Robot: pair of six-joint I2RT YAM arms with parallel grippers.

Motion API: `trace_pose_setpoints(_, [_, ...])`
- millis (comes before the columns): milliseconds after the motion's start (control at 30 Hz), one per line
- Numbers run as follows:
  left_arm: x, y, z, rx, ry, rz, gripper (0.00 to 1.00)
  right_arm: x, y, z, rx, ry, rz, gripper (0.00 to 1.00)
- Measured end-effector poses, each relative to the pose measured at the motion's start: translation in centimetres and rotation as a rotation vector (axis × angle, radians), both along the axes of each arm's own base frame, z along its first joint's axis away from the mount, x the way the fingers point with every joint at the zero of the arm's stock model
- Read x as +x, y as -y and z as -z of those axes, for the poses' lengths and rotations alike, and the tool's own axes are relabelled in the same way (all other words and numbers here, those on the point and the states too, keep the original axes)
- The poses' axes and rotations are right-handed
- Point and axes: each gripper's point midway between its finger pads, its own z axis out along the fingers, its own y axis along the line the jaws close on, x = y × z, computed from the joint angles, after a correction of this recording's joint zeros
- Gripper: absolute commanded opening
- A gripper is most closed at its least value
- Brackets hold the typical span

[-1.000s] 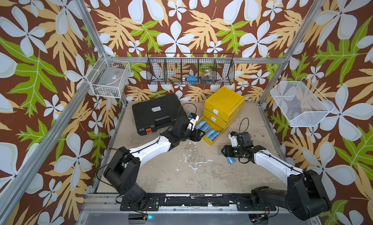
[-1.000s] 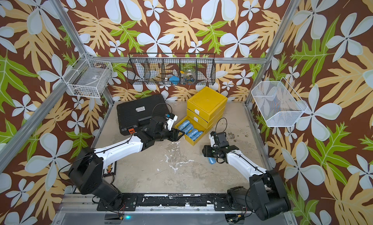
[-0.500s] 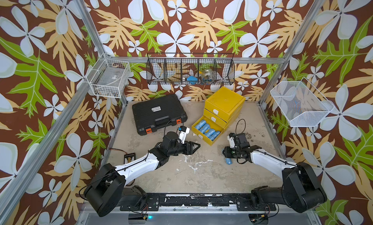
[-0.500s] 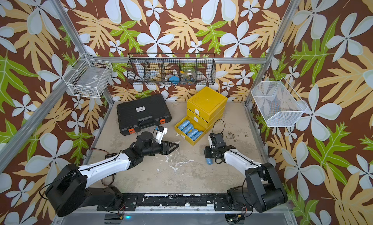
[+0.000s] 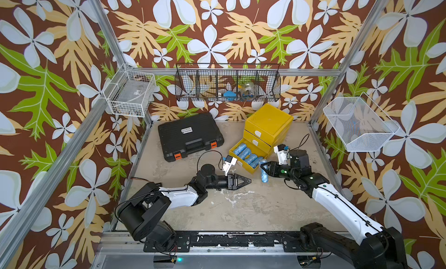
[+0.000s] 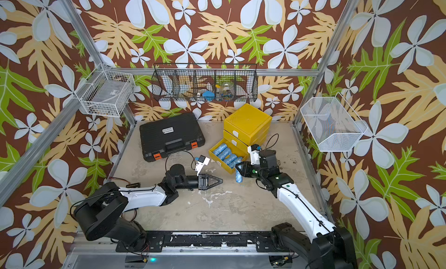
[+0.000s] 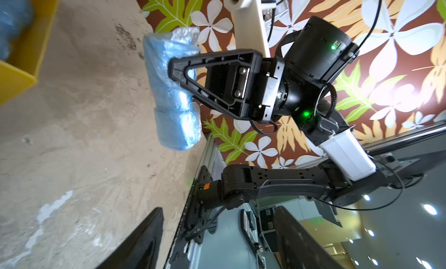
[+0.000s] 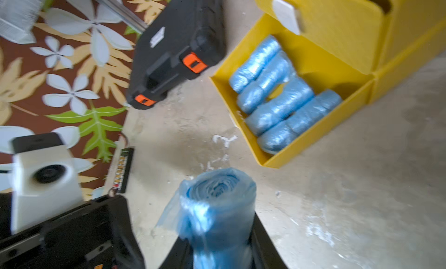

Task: Sort the rolls of trash bags by color and place them into the drawer
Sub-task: Pick up the roll of trash bags from the center of the board.

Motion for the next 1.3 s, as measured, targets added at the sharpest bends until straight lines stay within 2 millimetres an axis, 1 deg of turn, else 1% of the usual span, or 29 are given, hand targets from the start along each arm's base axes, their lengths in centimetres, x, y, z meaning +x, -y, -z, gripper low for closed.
trace_pose_setpoints(133, [-0.4, 0.8, -2.1, -0.059, 0.032, 0.035, 0.79, -1.0, -2.1, -2.2, 0.119, -0.003, -0.061, 0.32])
trace_pose_setpoints(200, [-0.3, 1.0, -2.7, -0.07, 0.034, 0.039, 0.78, -1.3, -2.9, -3.2, 0.155, 0.005, -0.085, 0.32])
trace_pose_setpoints(267, [0.0, 1.2, -2.9, -0.066, 0.039, 0.029, 0.77, -1.8, -3.7, -4.1, 0.19, 0.005, -0.107, 0.32])
trace_pose_setpoints(400, [0.4, 1.3, -2.8, -0.032, 0.053, 0.016, 0.77, -2.4, -4.7, -5.6, 0.222, 0.024, -0.133, 0.32])
trace_pose_setpoints(567, [1.1, 1.3, -3.7, 0.003, 0.103, -0.022, 0.76, -3.3, -5.8, -6.2, 0.25, 0.015, -0.17, 0.32])
trace_pose_setpoints(633, [1.4, 1.3, -4.4, 0.013, 0.131, -0.032, 0.73, -3.5, -6.1, -6.4, 0.26, 0.009, -0.176, 0.32])
trace_pose_setpoints(733, [1.7, 1.5, -4.9, 0.031, 0.156, -0.04, 0.64, -3.6, -6.3, -6.6, 0.267, 0.015, -0.184, 0.32])
trace_pose_setpoints(833, [1.9, 1.7, -5.2, 0.044, 0.17, -0.033, 0.49, -3.4, -6.3, -6.9, 0.27, 0.02, -0.177, 0.34])
trace_pose_setpoints(967, [1.9, 1.9, -4.4, 0.073, 0.166, -0.022, 0.32, -3.4, -6.5, -7.4, 0.283, 0.022, -0.175, 0.37])
trace_pose_setpoints(1100, [2.0, 2.0, -4.4, 0.075, 0.168, -0.019, 0.18, -3.4, -6.6, -7.6, 0.285, 0.018, -0.182, 0.39])
trace_pose_setpoints(1133, [2.1, 2.0, -4.4, 0.075, 0.168, -0.018, 0.17, -3.3, -6.6, -7.6, 0.285, 0.018, -0.181, 0.41])
trace_pose_setpoints(1167, [2.2, 2.1, -4.5, 0.076, 0.168, -0.018, 0.16, -3.3, -6.6, -7.7, 0.284, 0.017, -0.18, 0.46])
trace_pose_setpoints(1233, [2.2, 2.2, -4.6, 0.083, 0.178, -0.014, 0.15, -3.1, -6.5, -8.0, 0.283, 0.018, -0.174, 0.58])
trace_pose_setpoints(1300, [2.2, 2.3, -4.8, 0.096, 0.195, -0.005, 0.15, -2.9, -6.4, -9.1, 0.274, 0.048, -0.17, 0.7])
